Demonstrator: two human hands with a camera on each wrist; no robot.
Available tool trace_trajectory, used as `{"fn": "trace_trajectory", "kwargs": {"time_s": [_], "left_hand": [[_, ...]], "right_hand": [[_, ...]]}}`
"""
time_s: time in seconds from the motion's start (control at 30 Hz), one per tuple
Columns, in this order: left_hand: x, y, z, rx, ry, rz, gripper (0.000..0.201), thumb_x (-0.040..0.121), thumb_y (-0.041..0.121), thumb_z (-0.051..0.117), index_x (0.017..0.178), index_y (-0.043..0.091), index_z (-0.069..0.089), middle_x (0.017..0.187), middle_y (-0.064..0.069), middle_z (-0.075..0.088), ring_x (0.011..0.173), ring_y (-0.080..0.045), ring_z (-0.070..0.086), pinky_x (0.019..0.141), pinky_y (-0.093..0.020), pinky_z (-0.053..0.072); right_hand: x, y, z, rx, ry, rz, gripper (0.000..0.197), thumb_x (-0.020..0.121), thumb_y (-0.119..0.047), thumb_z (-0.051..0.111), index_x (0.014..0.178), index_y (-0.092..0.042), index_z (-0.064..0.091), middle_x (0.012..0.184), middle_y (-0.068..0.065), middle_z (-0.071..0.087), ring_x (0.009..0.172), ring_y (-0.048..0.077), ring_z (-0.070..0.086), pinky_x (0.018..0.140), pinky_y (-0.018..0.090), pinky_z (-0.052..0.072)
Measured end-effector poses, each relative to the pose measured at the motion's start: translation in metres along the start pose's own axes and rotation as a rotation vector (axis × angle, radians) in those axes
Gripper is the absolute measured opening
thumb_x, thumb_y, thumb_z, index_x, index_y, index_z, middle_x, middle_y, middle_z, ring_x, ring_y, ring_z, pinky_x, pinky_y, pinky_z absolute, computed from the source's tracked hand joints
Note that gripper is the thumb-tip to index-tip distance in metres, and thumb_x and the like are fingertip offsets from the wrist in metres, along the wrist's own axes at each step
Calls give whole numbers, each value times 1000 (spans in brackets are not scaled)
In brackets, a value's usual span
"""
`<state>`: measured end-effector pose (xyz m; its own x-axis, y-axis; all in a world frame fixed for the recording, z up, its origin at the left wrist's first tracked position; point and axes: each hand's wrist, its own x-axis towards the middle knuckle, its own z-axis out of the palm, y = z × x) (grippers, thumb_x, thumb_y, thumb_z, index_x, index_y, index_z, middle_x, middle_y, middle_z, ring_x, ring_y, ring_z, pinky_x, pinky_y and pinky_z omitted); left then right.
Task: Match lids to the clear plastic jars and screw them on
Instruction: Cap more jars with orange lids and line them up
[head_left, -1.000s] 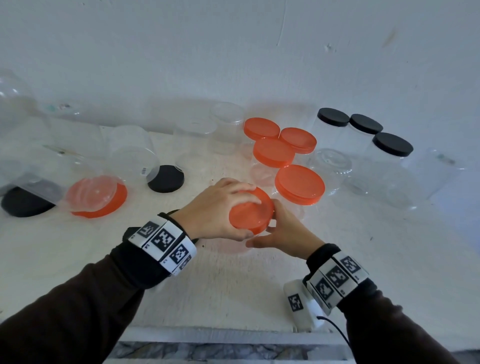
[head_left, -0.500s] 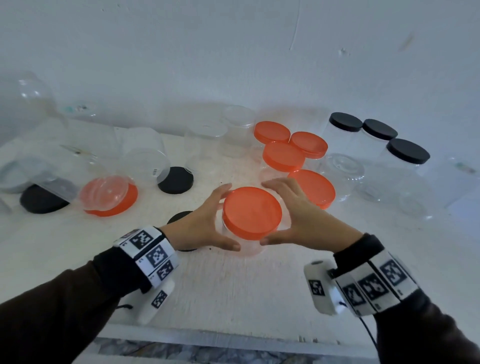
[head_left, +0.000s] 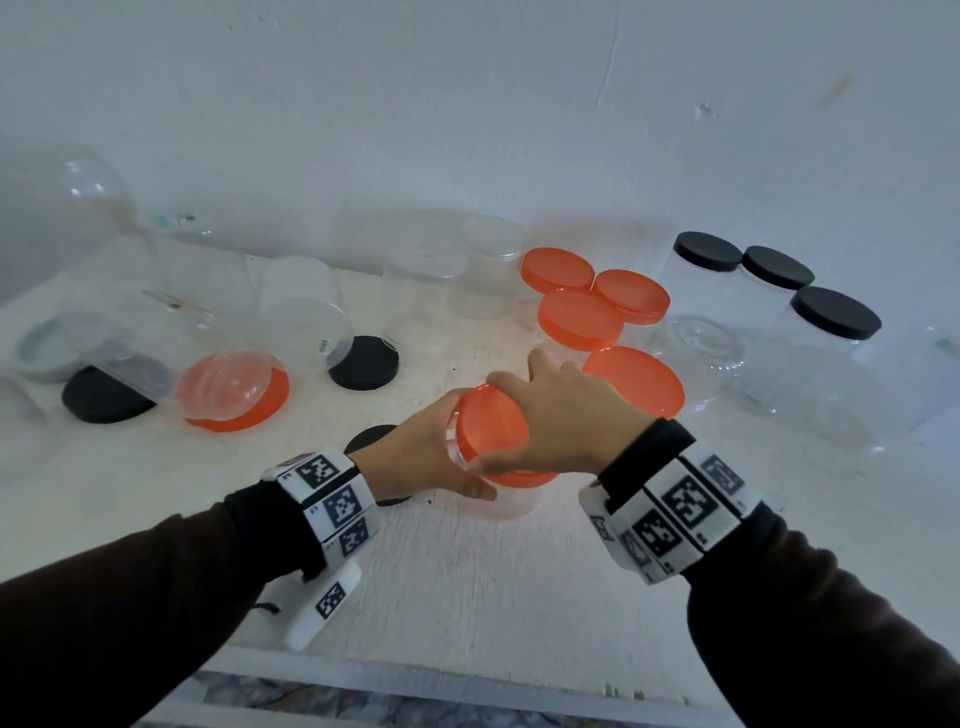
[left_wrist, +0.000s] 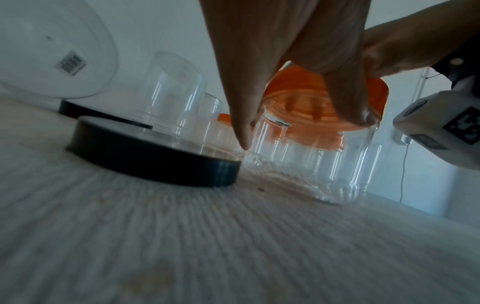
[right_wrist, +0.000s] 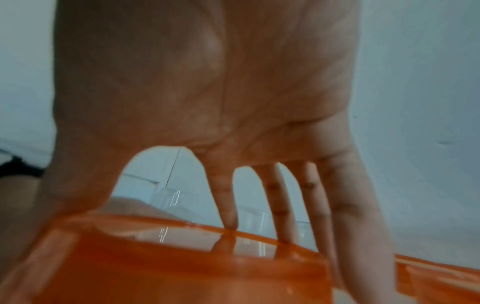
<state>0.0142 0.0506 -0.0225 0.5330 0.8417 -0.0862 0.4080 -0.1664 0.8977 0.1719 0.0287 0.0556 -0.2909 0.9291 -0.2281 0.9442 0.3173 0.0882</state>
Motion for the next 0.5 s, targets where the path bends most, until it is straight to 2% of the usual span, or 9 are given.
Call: {"fn": "trace_trajectory", "kwargs": {"time_s": [0.07,0.1,0.17,0.23,0.3,0.4,0.43,0.5], "left_hand": [[0,0,0,-2,0,3,95,60,13,86,136,21,29,119,15,45,103,4,47,73,-2,41],[0,0,0,3,4,7,93,60,12,86,133,23,29,115,18,45,101,6,46,71,0,40],[0,-1,1,-9,4,16,89,60,10,85,127,27,30,112,20,44,102,6,46,72,2,39],[1,-4,0,-40,-9,23,90,60,9,85,129,25,31,118,18,44,109,1,46,77,0,39],[1,-6,-1,-42,-20,17,93,59,10,86,134,23,31,121,18,43,110,2,45,77,0,39],[2,-7,-1,-42,-28,2,96,60,12,85,136,24,28,118,18,45,106,7,45,75,1,40],[2,-7,-1,-41,-26,-2,96,60,13,86,136,24,27,118,18,45,105,7,45,75,0,40],[2,-7,-1,-43,-23,3,95,60,12,85,134,26,27,118,18,45,106,5,46,76,0,40]], "right_hand": [[0,1,-2,-12,-27,4,93,69,-78,50,143,-30,22,136,8,32,118,30,41,87,42,42],[0,2,-4,24,-68,-26,93,70,-74,54,144,-31,17,142,7,25,124,29,35,92,43,40],[-1,7,-10,145,-175,-128,91,75,-54,67,144,-41,9,150,-4,9,133,24,21,100,43,38],[-1,11,-14,204,-229,-193,89,76,-36,70,141,-50,11,147,-9,11,130,20,22,99,41,40],[1,9,-12,166,-183,-165,81,75,-44,67,139,-52,17,140,-4,23,120,21,29,91,37,42],[3,-2,-7,20,-80,-32,81,74,-70,53,142,-36,23,132,5,33,114,28,40,85,39,42],[4,-3,-6,-3,-76,-10,84,74,-72,50,143,-33,22,134,7,33,116,29,40,86,41,41],[3,2,-9,69,-133,-40,86,76,-67,56,144,-34,16,142,5,24,125,28,33,91,42,40]]}}
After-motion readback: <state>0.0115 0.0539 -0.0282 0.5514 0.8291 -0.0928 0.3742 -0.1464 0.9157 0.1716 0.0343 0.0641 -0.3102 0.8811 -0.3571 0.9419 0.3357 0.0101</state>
